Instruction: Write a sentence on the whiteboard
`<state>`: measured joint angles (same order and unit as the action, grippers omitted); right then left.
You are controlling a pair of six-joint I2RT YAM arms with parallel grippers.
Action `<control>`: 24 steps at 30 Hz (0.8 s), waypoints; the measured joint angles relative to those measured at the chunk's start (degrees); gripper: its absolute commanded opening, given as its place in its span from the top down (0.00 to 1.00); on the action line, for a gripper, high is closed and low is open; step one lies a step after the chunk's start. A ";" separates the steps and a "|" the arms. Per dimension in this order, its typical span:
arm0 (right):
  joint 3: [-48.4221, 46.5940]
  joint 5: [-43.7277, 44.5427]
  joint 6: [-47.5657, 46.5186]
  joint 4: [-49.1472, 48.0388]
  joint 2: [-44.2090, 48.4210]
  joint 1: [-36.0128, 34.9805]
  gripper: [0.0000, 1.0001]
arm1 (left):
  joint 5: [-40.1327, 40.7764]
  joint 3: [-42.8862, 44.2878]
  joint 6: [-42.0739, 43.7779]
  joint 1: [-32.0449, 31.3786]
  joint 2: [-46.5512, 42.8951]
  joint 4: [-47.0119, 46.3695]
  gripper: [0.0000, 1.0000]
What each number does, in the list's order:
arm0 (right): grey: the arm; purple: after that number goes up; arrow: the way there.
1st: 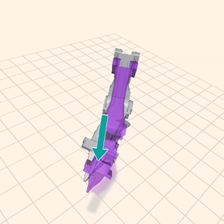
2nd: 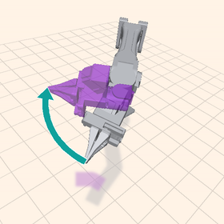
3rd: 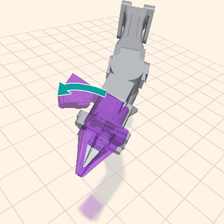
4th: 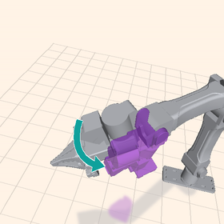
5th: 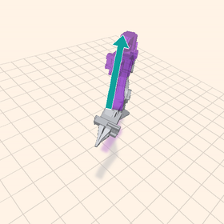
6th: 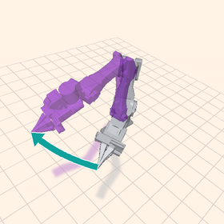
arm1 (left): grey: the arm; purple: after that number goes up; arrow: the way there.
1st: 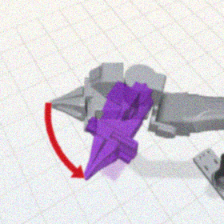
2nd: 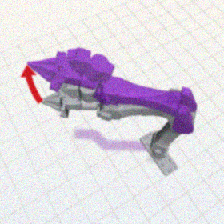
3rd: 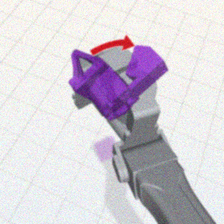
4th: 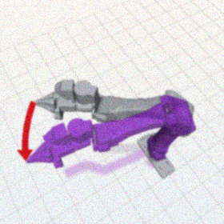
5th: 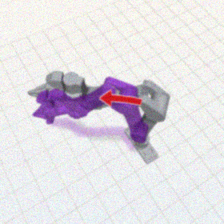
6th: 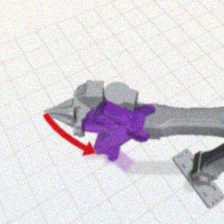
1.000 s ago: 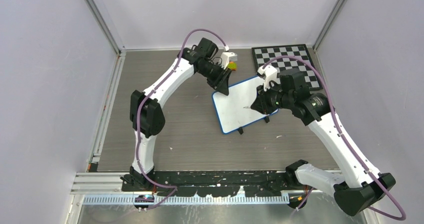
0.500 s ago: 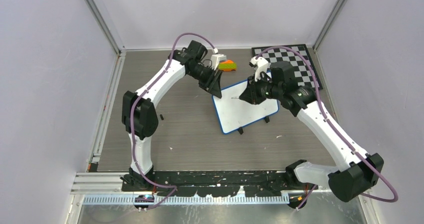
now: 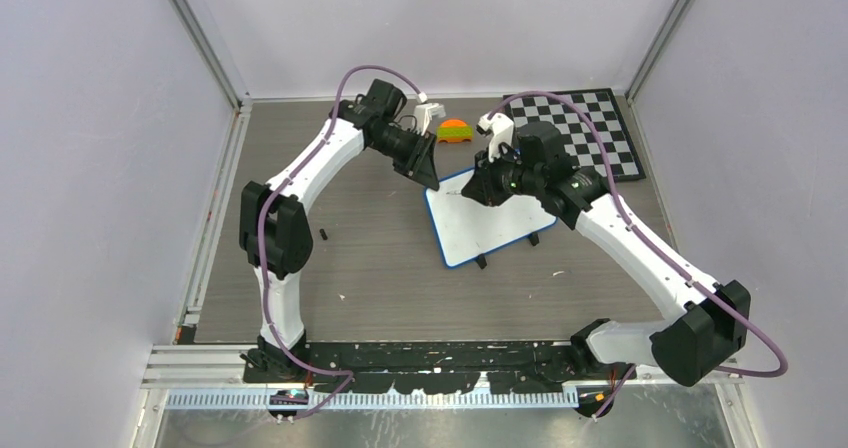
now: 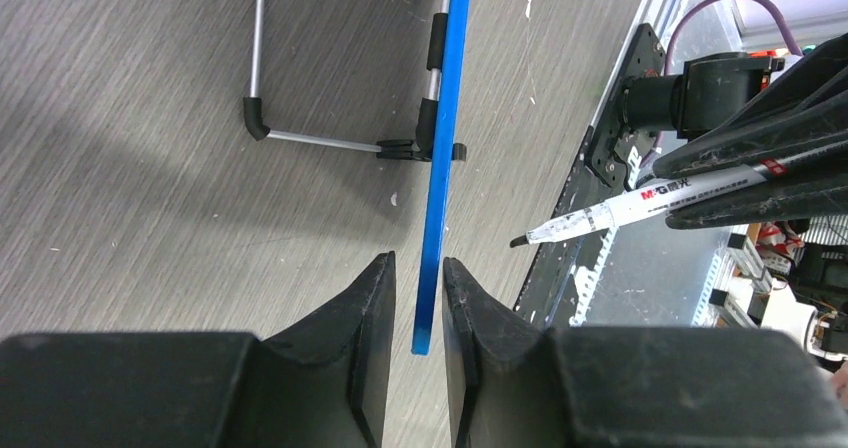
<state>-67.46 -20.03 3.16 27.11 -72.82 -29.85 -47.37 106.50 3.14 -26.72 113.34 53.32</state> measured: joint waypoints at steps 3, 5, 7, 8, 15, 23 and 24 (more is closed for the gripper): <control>0.15 0.35 0.00 -0.57 -0.11 -0.50 1.00 | -0.24 -0.37 -0.15 0.00 -0.02 -0.09 0.76; 0.26 0.46 0.00 -0.90 -0.20 -0.87 1.00 | -0.26 -0.46 -0.20 0.00 -0.02 -0.31 0.76; 0.28 0.50 0.00 -1.07 -0.39 -1.11 1.00 | -0.26 -0.46 -0.22 0.00 -0.02 -0.39 0.80; 0.28 0.50 0.00 -1.14 -0.59 -1.27 1.00 | -0.26 -0.46 -0.26 0.00 -0.02 -0.39 0.82; 0.28 0.70 -0.26 -1.51 -2.23 -2.71 1.00 | -0.52 -0.46 -0.63 0.00 -0.02 -0.63 0.95; 0.28 1.44 -0.46 -2.32 -4.11 -3.80 1.00 | -0.94 -0.68 -0.61 -0.11 -0.02 -0.83 1.00; 0.28 1.51 -0.48 -2.32 -4.31 -3.82 1.00 | -1.01 -0.70 -0.61 -0.11 -0.02 -0.81 1.00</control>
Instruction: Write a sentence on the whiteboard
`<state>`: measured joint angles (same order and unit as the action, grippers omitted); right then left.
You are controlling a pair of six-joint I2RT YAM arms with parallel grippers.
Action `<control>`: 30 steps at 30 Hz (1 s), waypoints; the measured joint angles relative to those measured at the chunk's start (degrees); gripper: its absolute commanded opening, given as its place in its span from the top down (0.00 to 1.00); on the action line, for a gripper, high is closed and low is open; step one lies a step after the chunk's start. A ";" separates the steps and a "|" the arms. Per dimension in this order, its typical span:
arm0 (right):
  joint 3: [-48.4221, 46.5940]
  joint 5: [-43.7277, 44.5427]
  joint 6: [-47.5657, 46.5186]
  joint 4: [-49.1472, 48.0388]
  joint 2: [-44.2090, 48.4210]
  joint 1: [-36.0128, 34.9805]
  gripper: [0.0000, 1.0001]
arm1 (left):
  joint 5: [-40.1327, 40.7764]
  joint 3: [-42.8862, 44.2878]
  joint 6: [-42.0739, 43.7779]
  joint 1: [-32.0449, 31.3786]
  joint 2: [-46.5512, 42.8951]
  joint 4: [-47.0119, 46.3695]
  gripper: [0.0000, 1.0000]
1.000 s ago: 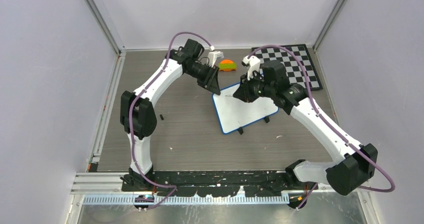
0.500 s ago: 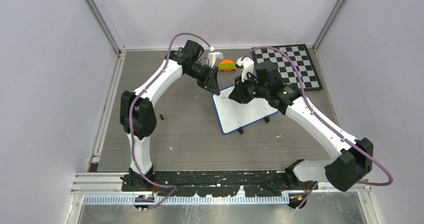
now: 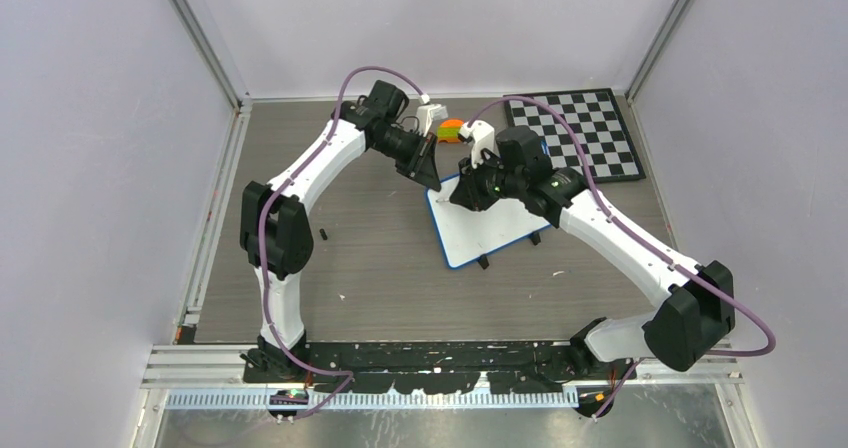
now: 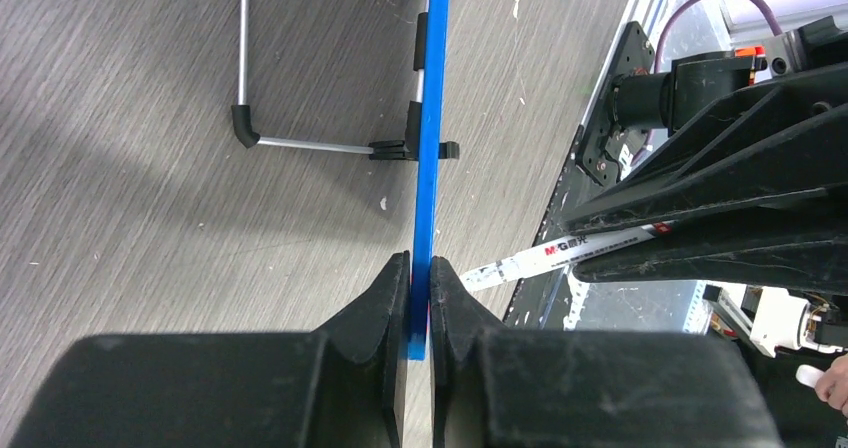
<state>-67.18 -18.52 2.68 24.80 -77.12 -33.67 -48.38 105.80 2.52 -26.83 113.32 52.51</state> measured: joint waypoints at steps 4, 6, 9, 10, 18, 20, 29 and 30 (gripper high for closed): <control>-0.02 0.44 -0.07 -0.50 -0.26 -0.02 1.00 | -0.22 -0.04 0.00 0.00 0.00 -0.02 1.00; -0.02 0.57 -0.24 -0.76 -0.28 -0.02 1.00 | -0.31 -0.15 0.00 0.00 0.00 -0.02 1.00; -0.02 0.98 -0.59 -0.83 -0.28 -0.02 1.00 | -0.35 -0.22 0.00 0.02 -0.02 -0.07 1.00; -0.02 1.07 -0.68 -0.83 -0.28 -0.02 1.00 | -0.35 -0.22 0.00 0.02 -0.02 -0.09 1.00; 0.00 1.57 -1.09 -0.92 -0.28 -0.04 1.00 | -0.33 -0.22 0.02 0.02 -0.02 -0.17 1.00; 0.09 1.73 -1.14 -1.01 -0.28 -0.04 1.00 | -0.31 -0.22 0.07 0.02 -0.02 -0.17 1.00; 2.89 1.73 -1.31 -1.11 0.28 -0.13 1.00 | -0.13 -0.33 0.59 0.02 -0.02 -0.44 1.00; 3.26 1.73 -1.31 -1.09 0.42 -0.13 1.00 | -0.13 -0.33 0.61 0.02 -0.02 -0.44 1.00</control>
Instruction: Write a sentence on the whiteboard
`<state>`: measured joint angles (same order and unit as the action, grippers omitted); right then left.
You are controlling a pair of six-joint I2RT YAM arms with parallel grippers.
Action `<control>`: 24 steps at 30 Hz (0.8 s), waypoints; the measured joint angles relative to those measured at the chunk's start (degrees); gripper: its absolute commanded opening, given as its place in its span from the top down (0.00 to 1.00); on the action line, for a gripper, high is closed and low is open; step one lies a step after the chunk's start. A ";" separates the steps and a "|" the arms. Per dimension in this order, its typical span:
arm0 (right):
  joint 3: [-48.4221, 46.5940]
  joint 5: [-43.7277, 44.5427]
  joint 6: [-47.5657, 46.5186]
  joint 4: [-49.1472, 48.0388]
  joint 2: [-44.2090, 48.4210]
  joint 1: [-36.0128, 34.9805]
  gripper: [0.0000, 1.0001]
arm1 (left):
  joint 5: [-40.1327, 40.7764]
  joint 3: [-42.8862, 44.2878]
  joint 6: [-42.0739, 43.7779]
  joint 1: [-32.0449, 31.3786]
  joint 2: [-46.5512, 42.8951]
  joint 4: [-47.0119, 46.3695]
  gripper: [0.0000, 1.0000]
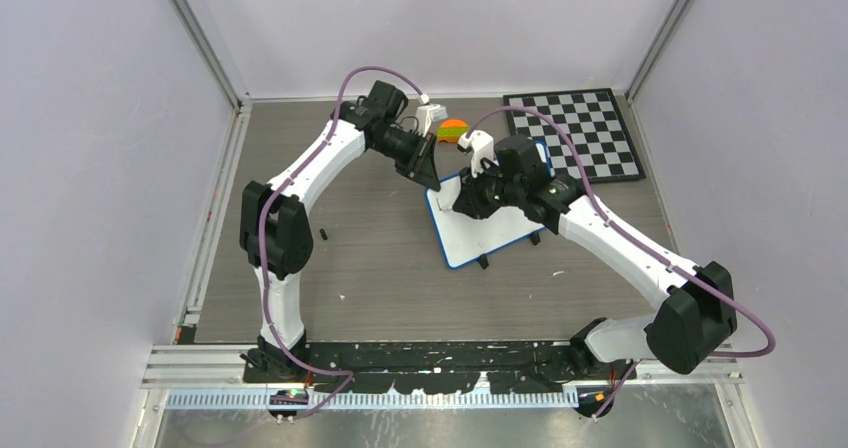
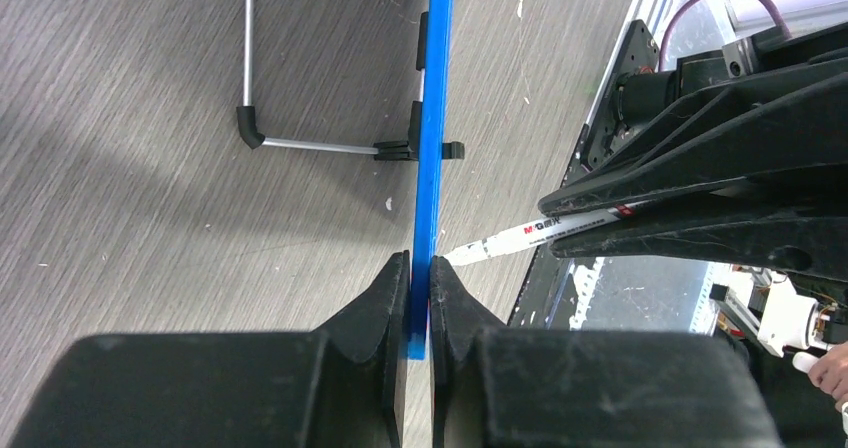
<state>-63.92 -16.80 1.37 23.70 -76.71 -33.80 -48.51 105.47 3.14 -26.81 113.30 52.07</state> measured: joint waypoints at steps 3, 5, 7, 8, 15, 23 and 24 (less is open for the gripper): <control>1.14 -0.02 0.02 0.20 0.48 -0.09 1.00 | -0.07 -0.09 0.04 0.00 0.00 -0.02 1.00; 1.90 -0.04 0.02 0.28 0.72 -0.11 1.00 | -0.09 -0.09 0.04 0.00 0.00 -0.02 1.00; 2.34 -0.15 0.02 0.50 0.87 -0.11 1.00 | -0.11 -0.11 0.04 0.00 0.00 -0.02 1.00; 2.36 -0.22 0.02 0.63 0.87 -0.11 1.00 | -0.13 -0.11 0.04 0.00 0.00 -0.02 1.00; 1.07 -0.98 0.04 1.97 0.94 -0.11 1.00 | -0.42 -0.17 0.04 0.00 -0.09 -0.02 1.00; -2.10 -1.31 0.07 1.62 0.94 -0.11 1.00 | -0.57 -0.24 0.02 -0.02 -0.09 -0.04 1.00; -2.10 -1.31 0.07 1.62 0.92 -0.11 1.00 | -0.59 -0.28 0.02 -0.02 -0.11 -0.07 1.00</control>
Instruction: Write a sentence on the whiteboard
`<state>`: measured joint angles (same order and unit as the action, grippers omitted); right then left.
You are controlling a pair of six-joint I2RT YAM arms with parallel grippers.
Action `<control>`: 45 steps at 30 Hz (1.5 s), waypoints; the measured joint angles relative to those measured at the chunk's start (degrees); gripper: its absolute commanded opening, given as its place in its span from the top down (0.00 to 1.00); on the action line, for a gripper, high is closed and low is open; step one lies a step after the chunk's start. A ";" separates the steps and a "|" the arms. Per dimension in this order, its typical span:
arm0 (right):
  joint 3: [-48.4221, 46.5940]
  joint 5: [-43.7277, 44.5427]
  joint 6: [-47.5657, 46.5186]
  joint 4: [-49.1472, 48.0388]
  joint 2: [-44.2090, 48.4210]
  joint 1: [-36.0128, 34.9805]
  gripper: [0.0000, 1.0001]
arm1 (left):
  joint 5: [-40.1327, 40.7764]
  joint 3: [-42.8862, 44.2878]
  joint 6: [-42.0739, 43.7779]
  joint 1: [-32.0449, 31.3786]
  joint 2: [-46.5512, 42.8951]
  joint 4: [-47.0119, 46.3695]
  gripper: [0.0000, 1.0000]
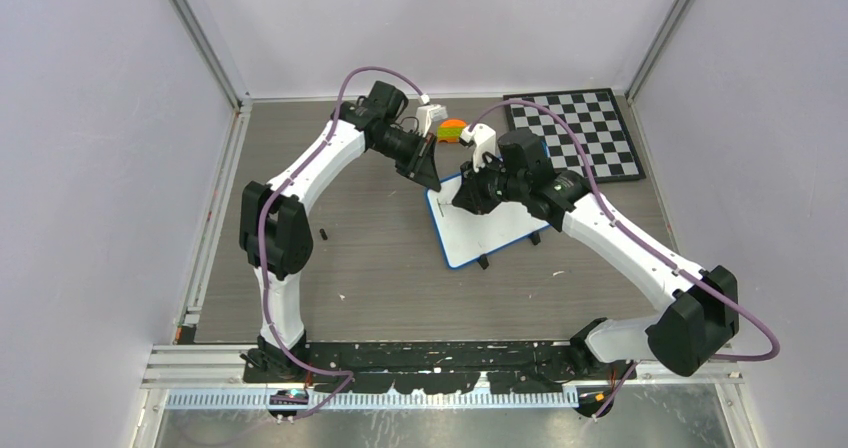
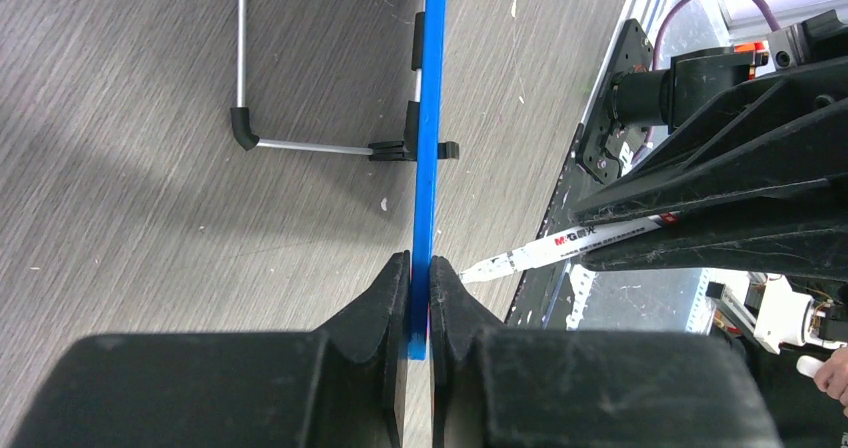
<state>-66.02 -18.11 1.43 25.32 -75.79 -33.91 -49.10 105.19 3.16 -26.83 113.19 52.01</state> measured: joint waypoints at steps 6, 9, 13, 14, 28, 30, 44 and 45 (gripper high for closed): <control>0.02 0.07 -0.02 -0.17 -0.57 0.00 1.00 | 0.02 -0.07 0.00 0.00 -0.15 -0.07 1.00; 0.15 0.26 -0.02 -0.66 -1.05 0.00 1.00 | 0.02 -0.13 0.00 0.02 -0.20 -0.13 1.00; 0.24 0.74 -0.02 -0.92 -1.25 0.00 1.00 | 0.07 -0.20 0.02 0.02 -0.22 -0.17 1.00; 0.24 0.96 -0.04 -0.94 -1.25 0.00 1.00 | 0.07 -0.26 0.02 0.02 -0.26 -0.28 1.00; 0.68 1.36 -0.07 -0.04 -0.52 3.54 1.00 | 0.48 -0.55 0.07 0.02 -0.33 -0.79 1.00; 0.68 1.07 -0.09 0.04 -0.50 3.67 1.00 | 0.48 -0.55 0.07 0.02 -0.35 -0.76 1.00; -2.51 -1.73 -0.48 2.16 -0.33 3.78 1.00 | 0.46 -0.55 0.04 -0.04 -0.61 -0.72 1.00; -2.82 -1.70 -0.48 2.16 -0.33 3.78 1.00 | 0.46 -0.55 0.04 -0.04 -0.61 -0.72 1.00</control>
<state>-68.84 -19.81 0.95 27.49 -76.12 -30.13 -48.64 104.64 3.20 -26.87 112.57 51.29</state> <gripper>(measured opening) 0.173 0.097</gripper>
